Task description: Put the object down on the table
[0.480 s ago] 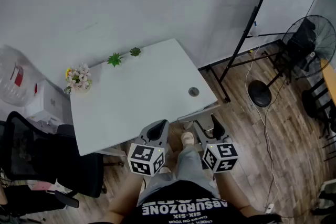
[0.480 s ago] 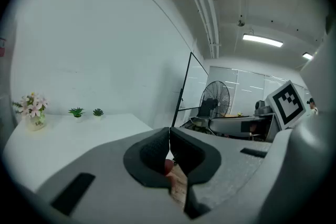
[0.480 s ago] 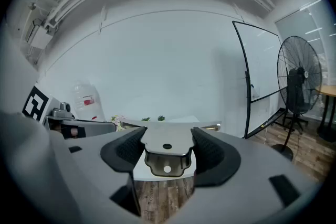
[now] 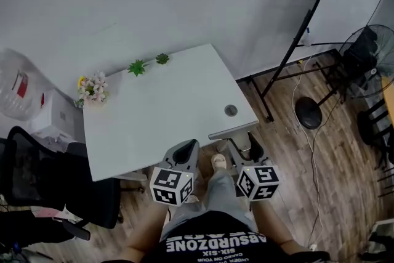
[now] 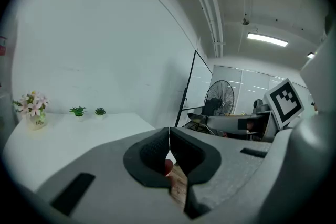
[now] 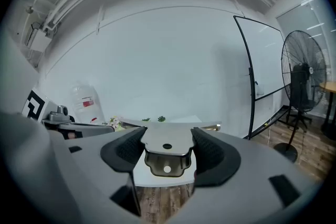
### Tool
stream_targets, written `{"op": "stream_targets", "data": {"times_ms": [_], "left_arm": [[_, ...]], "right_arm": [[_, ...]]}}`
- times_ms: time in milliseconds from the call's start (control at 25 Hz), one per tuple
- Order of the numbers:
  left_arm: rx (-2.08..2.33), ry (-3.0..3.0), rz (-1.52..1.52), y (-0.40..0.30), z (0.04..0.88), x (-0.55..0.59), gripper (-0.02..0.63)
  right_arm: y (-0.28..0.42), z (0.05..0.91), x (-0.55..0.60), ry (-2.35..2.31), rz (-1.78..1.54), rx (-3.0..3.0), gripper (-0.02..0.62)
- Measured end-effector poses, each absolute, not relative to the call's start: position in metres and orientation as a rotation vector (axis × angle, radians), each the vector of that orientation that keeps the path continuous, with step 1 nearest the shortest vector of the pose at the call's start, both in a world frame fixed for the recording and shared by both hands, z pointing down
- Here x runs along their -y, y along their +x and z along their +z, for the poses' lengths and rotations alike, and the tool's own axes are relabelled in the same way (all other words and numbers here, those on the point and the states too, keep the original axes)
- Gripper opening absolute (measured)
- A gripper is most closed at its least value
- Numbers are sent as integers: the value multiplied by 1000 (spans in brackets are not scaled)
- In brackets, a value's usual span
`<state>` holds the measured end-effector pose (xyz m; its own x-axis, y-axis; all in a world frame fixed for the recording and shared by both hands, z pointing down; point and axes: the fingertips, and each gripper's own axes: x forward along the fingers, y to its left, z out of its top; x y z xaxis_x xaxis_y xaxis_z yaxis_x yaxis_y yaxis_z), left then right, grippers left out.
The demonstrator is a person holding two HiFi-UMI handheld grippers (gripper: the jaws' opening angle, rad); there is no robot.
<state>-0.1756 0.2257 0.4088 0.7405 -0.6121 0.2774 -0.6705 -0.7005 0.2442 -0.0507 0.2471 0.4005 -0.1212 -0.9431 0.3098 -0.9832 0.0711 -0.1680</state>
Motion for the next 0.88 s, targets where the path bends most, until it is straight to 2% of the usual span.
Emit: {"op": "stream_targets", "data": {"times_ms": [880], "left_arm": [[1055,2571,275,-128,414,-115,-2]], "right_arm": [[2,403,-120,1927,535,2246,284]]}}
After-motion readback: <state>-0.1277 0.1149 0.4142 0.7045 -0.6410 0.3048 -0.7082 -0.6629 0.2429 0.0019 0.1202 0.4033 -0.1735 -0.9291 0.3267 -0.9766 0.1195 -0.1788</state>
